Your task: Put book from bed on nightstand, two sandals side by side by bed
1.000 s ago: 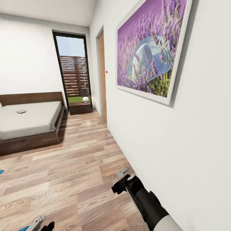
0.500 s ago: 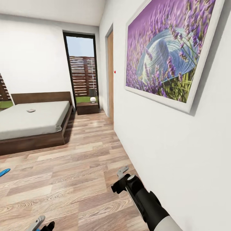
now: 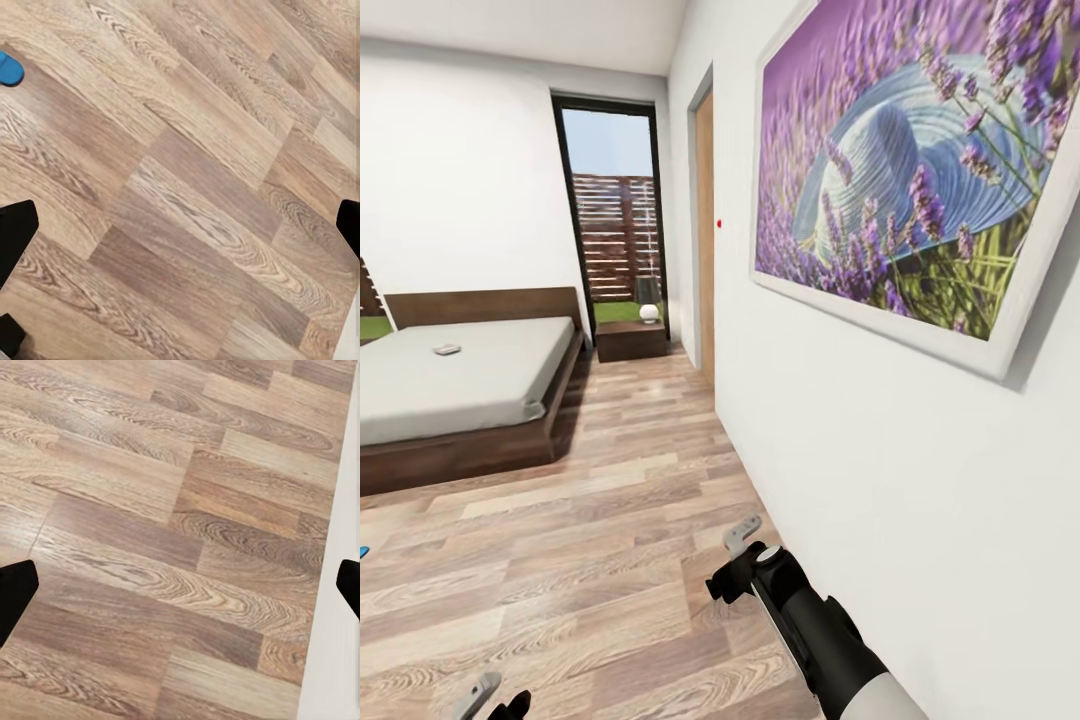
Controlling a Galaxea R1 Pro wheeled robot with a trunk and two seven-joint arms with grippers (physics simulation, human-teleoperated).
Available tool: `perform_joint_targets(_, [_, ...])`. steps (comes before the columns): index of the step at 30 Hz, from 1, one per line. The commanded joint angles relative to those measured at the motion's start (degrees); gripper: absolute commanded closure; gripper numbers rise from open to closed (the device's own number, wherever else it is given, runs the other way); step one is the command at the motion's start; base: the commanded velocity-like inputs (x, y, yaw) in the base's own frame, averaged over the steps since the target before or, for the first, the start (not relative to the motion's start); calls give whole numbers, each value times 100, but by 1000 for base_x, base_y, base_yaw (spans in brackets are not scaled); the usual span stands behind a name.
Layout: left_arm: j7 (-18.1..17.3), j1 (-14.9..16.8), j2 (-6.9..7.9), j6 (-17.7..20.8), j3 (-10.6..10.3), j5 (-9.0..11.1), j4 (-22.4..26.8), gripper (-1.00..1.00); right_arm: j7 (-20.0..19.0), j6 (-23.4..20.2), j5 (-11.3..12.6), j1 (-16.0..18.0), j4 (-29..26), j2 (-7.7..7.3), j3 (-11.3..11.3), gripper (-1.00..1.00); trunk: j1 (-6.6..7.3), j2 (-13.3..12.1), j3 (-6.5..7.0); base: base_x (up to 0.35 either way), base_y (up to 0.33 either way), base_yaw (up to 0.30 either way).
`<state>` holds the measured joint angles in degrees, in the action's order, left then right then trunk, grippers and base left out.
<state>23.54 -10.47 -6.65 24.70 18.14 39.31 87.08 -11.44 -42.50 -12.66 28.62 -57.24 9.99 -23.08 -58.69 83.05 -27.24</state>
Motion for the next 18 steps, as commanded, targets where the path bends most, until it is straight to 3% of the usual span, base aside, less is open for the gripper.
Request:
perform_joint_targets(1, [33,1,-3,17,6,59,12,-100,-42,-23,-61,4,-6,1,-2,-100,-4,3,-5,326,0,0])
perform_joint_targets(12, [28,1,-3,16,6,60,11,-100,-42,-26,-60,4,-14,1,-4,-100,-4,3,-5,326,0,3])
perform_joint_targets(18, [28,1,-3,13,6,59,11,-100,-42,-29,-61,4,-15,1,-4,-100,-4,3,-5,327,0,122])
